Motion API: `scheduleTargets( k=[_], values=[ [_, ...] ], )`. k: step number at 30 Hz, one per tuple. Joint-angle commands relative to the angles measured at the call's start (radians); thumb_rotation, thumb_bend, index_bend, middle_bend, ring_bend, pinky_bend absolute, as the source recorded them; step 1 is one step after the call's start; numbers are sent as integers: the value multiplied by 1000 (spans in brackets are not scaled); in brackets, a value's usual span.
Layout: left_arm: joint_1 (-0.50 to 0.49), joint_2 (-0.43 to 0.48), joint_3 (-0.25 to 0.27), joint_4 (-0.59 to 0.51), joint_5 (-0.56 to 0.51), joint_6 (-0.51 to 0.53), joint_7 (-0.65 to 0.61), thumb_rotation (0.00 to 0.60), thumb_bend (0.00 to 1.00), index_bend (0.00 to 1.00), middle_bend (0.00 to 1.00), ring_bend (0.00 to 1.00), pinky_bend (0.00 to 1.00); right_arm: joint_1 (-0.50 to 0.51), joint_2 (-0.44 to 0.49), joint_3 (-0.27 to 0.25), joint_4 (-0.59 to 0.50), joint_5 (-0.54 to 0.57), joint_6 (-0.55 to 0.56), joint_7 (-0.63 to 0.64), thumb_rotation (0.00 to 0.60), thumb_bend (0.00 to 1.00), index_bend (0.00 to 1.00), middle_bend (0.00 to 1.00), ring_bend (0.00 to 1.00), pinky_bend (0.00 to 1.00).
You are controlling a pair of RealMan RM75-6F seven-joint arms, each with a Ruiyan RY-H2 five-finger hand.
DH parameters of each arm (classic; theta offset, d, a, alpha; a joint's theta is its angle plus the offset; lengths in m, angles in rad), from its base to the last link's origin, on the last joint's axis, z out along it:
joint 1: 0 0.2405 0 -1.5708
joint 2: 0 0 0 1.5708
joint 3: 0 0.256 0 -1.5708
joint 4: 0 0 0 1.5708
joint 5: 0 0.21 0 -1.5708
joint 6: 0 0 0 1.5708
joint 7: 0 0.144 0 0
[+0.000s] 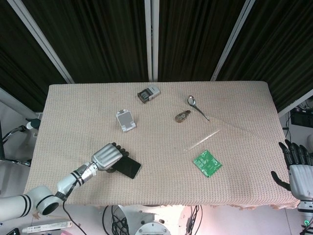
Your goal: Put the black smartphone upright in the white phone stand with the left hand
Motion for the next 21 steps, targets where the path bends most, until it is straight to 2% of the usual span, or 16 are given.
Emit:
scheduleTargets(
  k=[1,8,14,21],
  values=[
    [-1,21,-4,-11,25,25,14,600,318,673,545,468,405,-1,2,1,-2,0,3,-2,600,176,0,0,0,0],
    [-16,149,-35,-56,123,120,155,600,318,674,545,468,405,-2,12,4,-9,-2,11,-8,600,176,0,0,0,0],
    [-88,253,-80,-76,117,37,234,600,318,675,545,468,405,-2,9,-1,-12,-20,19,-10,600,175,0,0,0,0],
    [-173,291,-140,-26,112,-40,369,600,322,675,559,473,405,-17,9,-1,-18,-15,40,-11,600,176,0,0,0,0]
  ],
)
